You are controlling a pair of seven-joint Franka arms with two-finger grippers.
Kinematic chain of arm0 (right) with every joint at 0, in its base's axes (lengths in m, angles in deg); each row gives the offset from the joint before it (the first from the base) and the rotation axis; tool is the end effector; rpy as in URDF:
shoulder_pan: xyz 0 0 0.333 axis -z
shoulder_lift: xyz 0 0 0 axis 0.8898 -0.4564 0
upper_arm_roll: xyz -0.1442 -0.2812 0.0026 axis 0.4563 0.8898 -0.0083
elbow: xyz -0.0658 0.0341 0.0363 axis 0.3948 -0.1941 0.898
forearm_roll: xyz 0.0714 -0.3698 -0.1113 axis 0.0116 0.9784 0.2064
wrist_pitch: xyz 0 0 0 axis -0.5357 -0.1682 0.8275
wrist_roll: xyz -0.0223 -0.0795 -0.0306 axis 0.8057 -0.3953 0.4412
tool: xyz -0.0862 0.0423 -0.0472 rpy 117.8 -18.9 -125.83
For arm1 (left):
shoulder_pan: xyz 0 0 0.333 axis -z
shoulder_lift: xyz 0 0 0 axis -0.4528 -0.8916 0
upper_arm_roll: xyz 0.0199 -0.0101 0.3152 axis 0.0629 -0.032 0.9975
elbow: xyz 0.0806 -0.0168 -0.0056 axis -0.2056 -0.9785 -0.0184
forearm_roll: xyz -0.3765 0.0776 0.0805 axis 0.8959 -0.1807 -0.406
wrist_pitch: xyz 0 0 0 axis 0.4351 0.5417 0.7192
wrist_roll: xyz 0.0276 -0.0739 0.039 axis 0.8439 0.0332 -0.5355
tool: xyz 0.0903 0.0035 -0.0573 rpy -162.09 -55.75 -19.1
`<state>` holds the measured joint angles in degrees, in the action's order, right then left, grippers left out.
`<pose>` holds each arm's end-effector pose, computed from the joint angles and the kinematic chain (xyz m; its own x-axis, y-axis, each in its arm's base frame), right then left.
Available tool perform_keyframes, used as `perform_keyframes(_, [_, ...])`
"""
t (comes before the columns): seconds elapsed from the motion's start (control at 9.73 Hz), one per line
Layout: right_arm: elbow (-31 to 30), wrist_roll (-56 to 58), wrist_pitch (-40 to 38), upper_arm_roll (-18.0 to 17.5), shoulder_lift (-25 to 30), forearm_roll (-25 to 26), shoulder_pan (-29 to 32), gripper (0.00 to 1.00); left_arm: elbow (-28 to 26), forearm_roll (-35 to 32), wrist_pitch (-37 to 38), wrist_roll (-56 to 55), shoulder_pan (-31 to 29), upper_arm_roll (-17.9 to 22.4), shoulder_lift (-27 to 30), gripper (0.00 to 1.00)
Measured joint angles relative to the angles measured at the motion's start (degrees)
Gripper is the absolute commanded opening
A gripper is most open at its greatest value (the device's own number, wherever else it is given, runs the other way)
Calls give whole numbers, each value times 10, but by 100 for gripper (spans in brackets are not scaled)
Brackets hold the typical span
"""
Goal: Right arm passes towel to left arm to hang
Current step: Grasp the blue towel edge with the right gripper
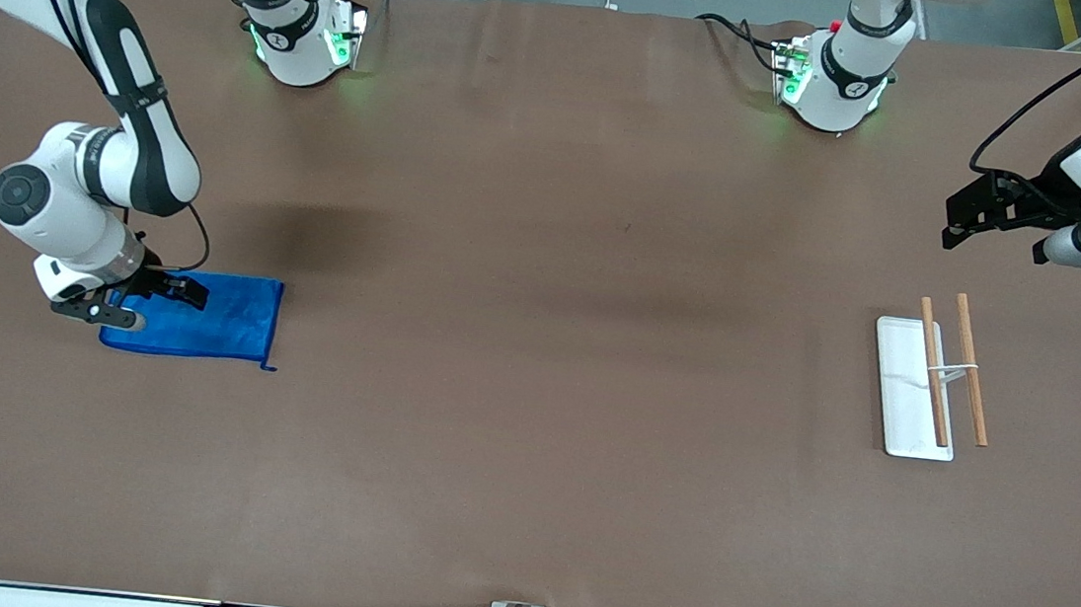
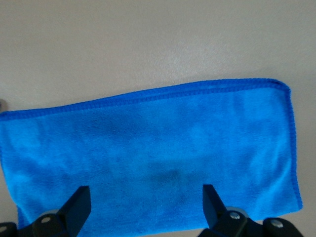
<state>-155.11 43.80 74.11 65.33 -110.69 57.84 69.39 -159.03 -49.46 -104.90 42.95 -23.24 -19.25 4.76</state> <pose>0.5515 -0.0768 0.2132 0.9942 -0.1072 0.0038 -0.1073 -0.9938 0.0296 0.5460 -0.0779 0.6394 0.9968 -0.0736 0.0310 -0.0743 -0.9970 0.0235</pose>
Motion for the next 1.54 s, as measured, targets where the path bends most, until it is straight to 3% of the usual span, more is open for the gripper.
perform_keyframes(0.41, [0, 38, 47, 2, -42, 1, 9, 94, 0, 0, 0, 0, 0, 0, -1, 99])
perform_keyframes(0.72, [0, 42, 47, 1, -51, 1, 11, 45, 0, 0, 0, 0, 0, 0, -3, 99])
perform_keyframes(0.82, [0, 42, 47, 1, -52, 1, 11, 20, 0, 0, -1, 0, 0, 0, -3, 99])
perform_keyframes(0.92, [1, 42, 47, 1, -51, 1, 11, 2, 0, 0, -1, 0, 0, 0, -3, 99])
perform_keyframes(1.23, [11, 42, 8, -1, -48, 1, 10, 0, 0, 0, -1, 0, 0, 0, -3, 99])
perform_keyframes(1.54, [82, 42, -191, -7, -10, 1, -9, 0, 0, 0, -1, 0, 0, 0, -3, 99])
